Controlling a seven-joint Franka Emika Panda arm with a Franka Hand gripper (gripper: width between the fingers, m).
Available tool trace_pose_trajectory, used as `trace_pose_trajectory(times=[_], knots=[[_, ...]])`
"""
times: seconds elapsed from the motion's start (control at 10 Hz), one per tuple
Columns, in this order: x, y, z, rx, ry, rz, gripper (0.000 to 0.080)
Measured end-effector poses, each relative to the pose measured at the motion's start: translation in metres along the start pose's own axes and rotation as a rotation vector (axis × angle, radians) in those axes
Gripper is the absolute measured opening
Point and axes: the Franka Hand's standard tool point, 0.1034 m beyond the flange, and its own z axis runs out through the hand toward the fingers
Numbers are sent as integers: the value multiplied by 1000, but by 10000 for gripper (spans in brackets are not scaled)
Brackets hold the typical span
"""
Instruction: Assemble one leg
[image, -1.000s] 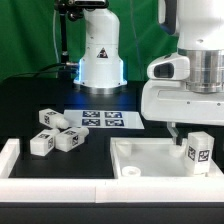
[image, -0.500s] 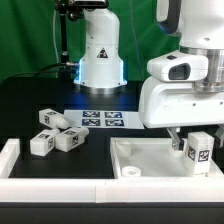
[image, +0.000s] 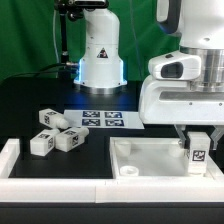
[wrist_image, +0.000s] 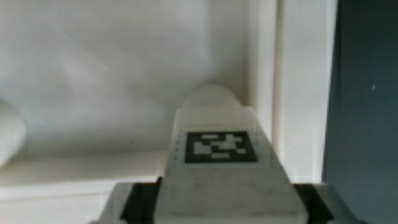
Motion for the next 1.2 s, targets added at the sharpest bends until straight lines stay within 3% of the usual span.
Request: trace_pose_trajectory(times=[0.2, 0.5, 0.7, 0.8, 0.9, 1.0, 1.1, 1.2], knots=[[-4, -5, 1, -5, -6, 323, 285], [-1, -5, 2, 42, -14, 831, 285], [-1, -5, 3, 55, -12, 1076, 285], [-1, -6, 3, 58, -7, 1077, 341], [-1, -6, 3, 58, -7, 1052, 478], [-2, -6, 4, 53, -5, 973, 478], [-5, -7, 5, 44, -10, 825, 610], [-4, -6, 4, 41, -1, 612, 637]])
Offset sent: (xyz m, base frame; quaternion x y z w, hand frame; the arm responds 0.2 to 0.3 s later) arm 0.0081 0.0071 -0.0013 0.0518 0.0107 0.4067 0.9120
